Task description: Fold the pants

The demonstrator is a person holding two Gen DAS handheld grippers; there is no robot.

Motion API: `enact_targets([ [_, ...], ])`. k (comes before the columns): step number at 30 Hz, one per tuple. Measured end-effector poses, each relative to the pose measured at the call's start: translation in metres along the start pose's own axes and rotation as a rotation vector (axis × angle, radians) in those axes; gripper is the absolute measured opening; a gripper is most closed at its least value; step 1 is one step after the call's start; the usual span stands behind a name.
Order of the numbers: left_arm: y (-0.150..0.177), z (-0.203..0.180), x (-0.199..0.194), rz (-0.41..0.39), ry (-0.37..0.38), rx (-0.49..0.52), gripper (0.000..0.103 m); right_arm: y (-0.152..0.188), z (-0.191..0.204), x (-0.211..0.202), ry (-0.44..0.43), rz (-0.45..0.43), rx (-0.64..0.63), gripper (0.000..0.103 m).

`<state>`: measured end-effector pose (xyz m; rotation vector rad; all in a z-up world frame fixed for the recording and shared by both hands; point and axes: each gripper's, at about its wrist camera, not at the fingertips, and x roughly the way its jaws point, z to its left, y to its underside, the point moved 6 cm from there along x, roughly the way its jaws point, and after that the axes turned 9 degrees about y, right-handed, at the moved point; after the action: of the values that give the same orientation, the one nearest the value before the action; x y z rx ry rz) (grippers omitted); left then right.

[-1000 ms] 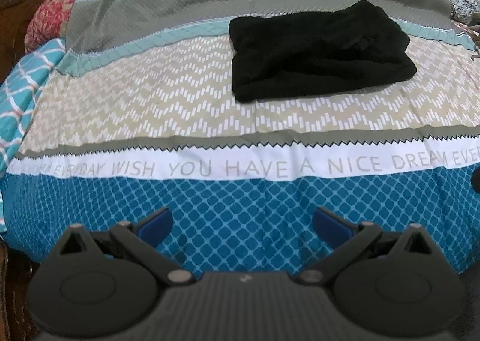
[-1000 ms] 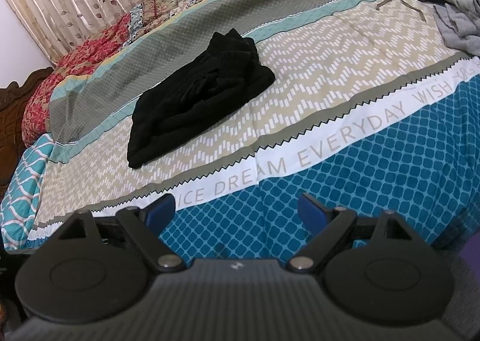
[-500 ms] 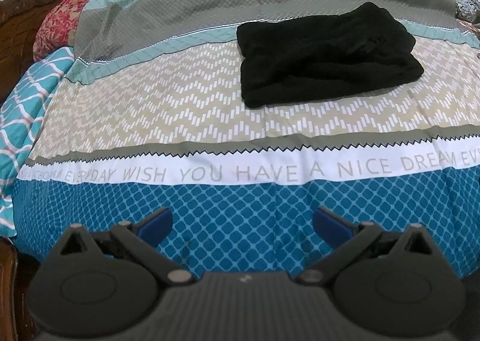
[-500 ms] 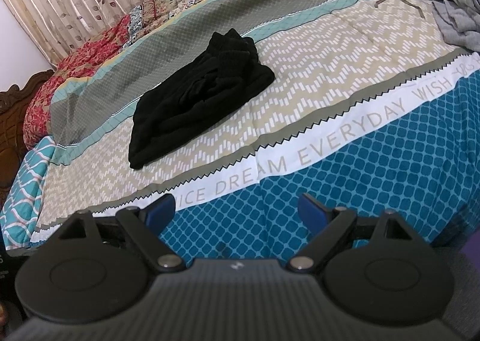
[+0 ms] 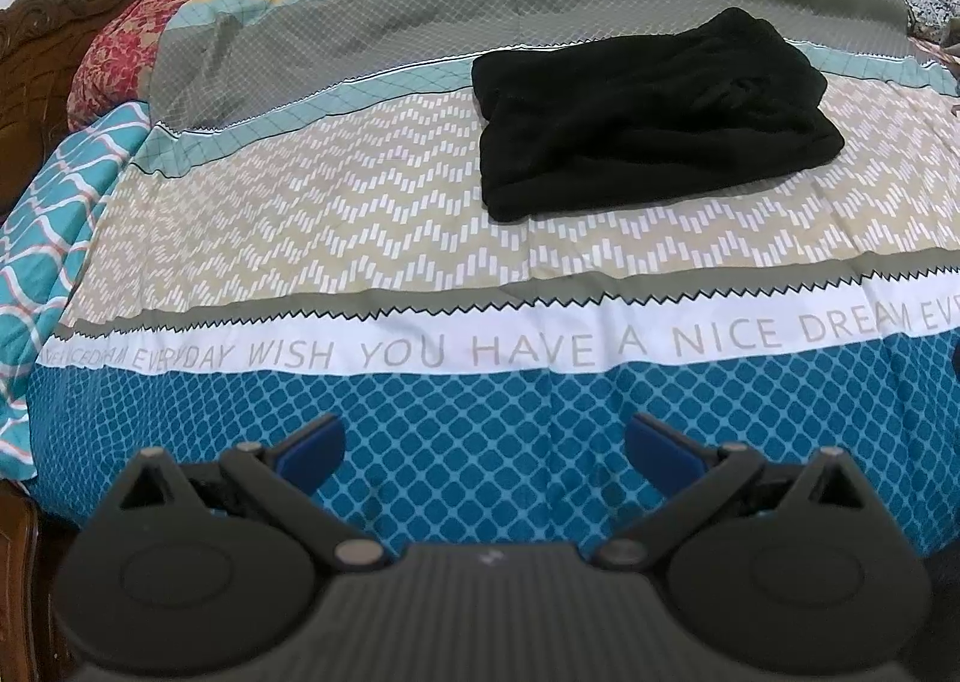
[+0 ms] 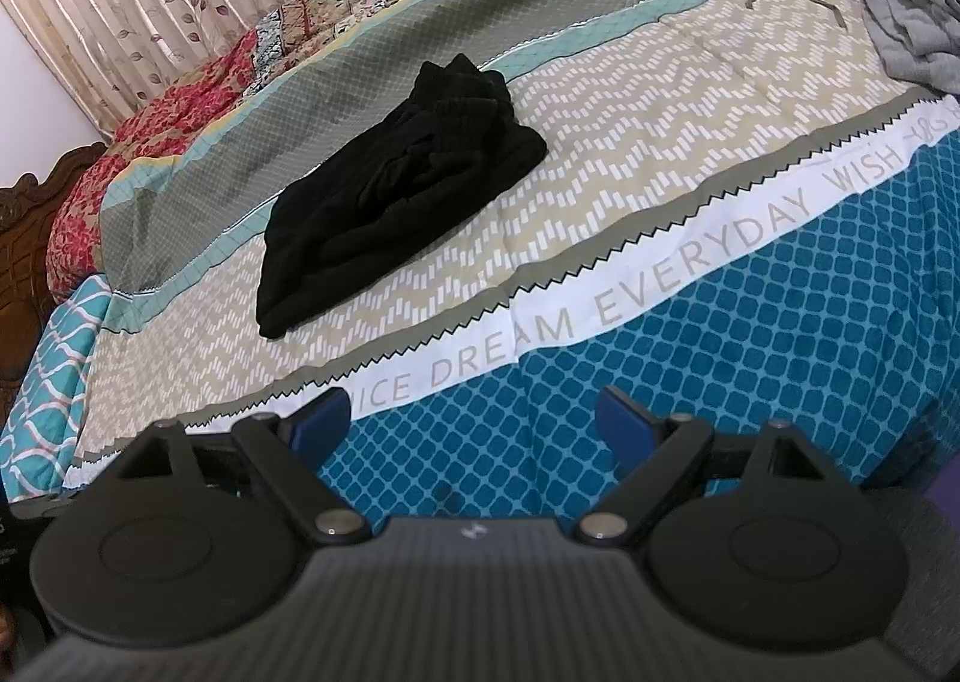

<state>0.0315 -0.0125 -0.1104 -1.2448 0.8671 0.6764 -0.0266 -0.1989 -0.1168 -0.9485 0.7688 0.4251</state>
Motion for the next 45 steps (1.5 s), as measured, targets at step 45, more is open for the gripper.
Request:
enact_targets([
  [45, -0.001, -0.009, -0.008, 0.014, 0.049, -0.008, 0.103, -0.006, 0.004, -0.008, 0.000, -0.042, -0.006, 0.090],
])
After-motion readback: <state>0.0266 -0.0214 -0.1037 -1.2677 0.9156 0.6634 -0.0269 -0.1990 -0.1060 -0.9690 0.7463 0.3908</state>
